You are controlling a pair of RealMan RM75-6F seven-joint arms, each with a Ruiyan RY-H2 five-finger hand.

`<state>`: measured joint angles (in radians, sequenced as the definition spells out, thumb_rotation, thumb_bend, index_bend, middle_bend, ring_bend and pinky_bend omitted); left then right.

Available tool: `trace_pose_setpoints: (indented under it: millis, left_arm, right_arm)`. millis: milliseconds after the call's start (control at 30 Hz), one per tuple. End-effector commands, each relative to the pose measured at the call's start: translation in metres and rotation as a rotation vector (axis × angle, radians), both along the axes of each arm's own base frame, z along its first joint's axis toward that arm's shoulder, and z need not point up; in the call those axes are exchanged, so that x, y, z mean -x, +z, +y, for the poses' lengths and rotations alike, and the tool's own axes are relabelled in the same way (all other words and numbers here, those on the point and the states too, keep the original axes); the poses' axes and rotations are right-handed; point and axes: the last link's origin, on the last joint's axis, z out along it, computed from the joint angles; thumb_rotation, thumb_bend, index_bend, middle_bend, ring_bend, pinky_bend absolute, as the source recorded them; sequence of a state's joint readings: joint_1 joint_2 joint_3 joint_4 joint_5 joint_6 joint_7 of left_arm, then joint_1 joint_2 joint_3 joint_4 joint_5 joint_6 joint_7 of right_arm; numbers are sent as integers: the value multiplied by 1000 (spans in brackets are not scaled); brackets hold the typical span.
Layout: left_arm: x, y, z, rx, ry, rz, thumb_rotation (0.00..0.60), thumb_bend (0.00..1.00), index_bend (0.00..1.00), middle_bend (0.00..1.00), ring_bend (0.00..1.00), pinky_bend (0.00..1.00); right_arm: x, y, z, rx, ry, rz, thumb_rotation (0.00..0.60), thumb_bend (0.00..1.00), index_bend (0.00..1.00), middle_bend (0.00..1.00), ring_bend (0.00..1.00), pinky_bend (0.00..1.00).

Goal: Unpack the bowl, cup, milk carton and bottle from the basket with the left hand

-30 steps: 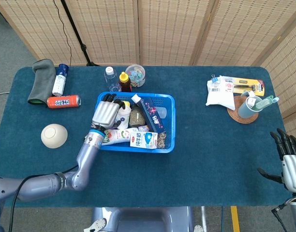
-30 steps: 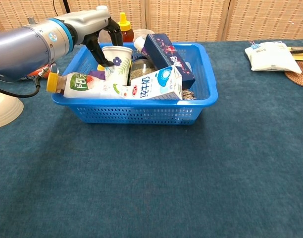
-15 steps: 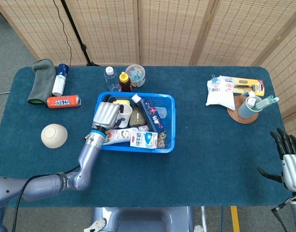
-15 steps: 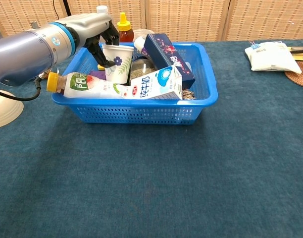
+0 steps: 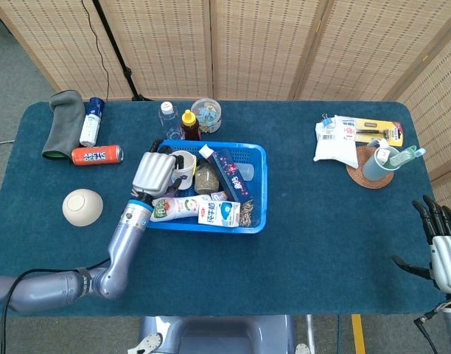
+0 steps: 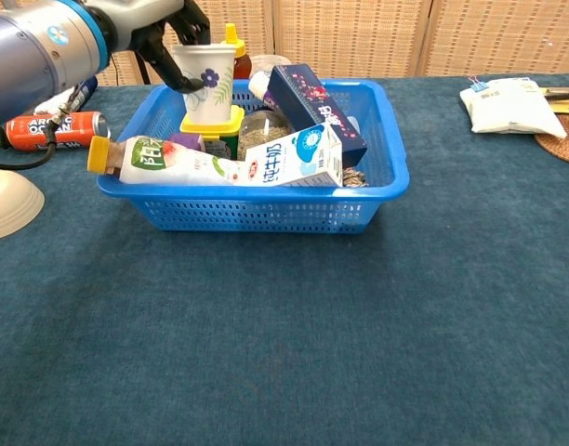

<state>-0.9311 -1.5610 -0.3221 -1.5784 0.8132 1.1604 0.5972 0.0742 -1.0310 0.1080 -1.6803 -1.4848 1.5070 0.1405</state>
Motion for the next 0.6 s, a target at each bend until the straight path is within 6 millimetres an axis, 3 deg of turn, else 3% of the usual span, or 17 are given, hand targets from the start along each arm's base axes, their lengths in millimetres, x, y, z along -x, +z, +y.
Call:
trace_pose_setpoints:
  millis: [33, 300, 600]
  left_arm:
    - [4, 24, -6, -50, -17, -18, 600, 500, 792, 716, 289, 120]
    - [43, 77, -12, -147, 31, -17, 600, 478, 773, 712, 284, 120]
    - [109, 96, -17, -168, 192, -5, 600, 465, 741, 687, 272, 121]
  right_arm:
    - [0, 0, 0, 0, 1, 0, 600, 0, 0, 0, 0, 0]
    - [-3, -1, 3, -8, 12, -1, 600, 0, 0, 0, 0, 0]
    - [-5, -4, 3, -19, 16, 4, 600, 0, 0, 0, 0, 0]
